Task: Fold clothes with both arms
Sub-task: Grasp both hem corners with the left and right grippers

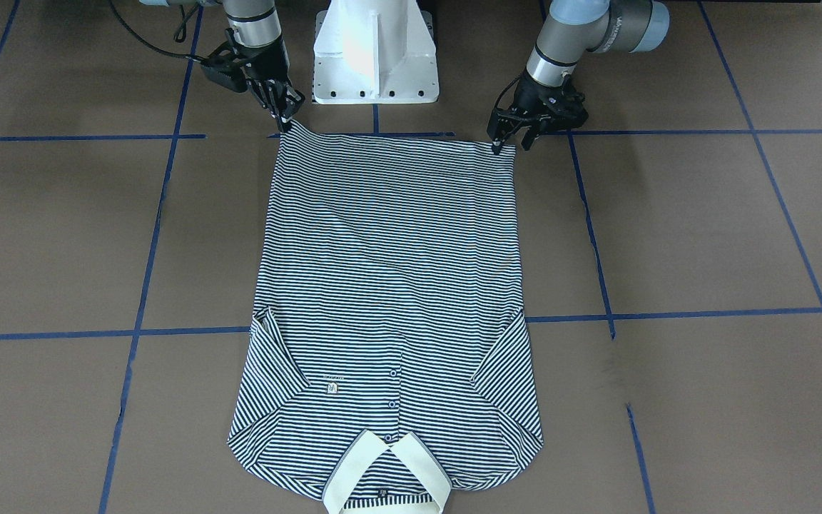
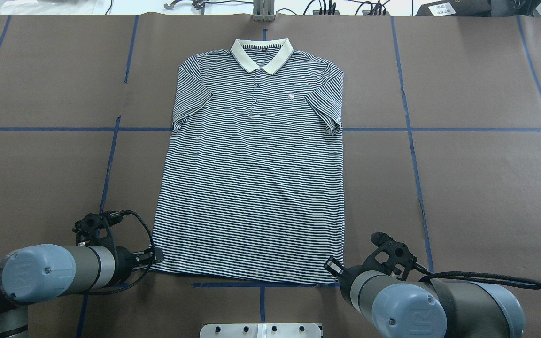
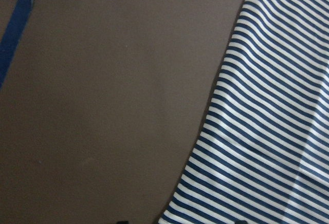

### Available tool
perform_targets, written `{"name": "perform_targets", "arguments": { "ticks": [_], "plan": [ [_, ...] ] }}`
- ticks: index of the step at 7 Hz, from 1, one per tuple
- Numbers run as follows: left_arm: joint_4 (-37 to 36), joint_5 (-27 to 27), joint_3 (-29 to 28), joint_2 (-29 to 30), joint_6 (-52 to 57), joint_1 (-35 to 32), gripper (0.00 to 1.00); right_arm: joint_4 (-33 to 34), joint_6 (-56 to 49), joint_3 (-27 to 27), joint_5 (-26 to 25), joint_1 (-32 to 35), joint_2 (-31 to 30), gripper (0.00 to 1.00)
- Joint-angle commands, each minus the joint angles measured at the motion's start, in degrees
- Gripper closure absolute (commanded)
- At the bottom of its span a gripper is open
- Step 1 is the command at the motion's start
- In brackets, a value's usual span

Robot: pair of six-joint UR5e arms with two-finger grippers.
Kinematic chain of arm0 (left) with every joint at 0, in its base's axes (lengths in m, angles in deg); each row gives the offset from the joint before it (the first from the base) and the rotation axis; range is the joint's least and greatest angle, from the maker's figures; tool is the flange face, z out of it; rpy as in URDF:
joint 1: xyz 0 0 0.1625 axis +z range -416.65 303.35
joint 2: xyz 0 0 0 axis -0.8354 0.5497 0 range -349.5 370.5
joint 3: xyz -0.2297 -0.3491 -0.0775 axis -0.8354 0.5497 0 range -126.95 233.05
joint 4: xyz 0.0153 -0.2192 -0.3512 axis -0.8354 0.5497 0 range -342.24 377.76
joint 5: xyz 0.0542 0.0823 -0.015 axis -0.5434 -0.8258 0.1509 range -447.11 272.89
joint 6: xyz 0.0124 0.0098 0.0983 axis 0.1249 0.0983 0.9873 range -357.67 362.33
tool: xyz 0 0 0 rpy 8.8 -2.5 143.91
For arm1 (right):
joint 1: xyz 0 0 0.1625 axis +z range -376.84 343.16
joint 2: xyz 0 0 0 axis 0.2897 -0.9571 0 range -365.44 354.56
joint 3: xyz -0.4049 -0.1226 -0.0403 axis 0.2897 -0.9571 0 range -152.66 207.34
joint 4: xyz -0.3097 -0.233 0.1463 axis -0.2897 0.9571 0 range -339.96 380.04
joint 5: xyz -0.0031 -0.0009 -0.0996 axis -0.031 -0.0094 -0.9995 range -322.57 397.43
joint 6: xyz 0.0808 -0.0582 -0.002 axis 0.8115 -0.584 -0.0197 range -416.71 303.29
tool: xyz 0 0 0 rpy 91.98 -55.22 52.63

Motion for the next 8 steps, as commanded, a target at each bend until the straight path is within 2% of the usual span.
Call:
{"name": "perform_targets", "arguments": {
  "ticks": [1,2,4,5,6,8],
  "plan": [
    [0.0,0.0,0.0,0.0,0.0,0.1,0.40,0.0,-0.1,0.2,0.0,0.0,-0.4,1.00],
    [0.0,0.0,0.0,0.0,0.1,0.1,0.41,0.0,-0.1,0.5,0.0,0.0,-0.6,1.00],
    [0.0,0.0,-0.1,0.0,0.0,0.2,0.56,0.0,-0.1,0.6,0.0,0.0,-0.6,1.00],
    [0.0,0.0,0.0,0.0,0.0,0.2,0.71,0.0,-0.1,0.6,0.0,0.1,-0.6,1.00],
    [0.0,0.1,0.0,0.0,0.1,0.2,1.00,0.0,-0.1,0.6,0.0,0.1,-0.6,1.00],
    [0.0,0.2,1.0,0.1,0.0,0.2,1.00,0.0,-0.1,0.6,0.1,0.1,-0.6,1.00]
  ]
}}
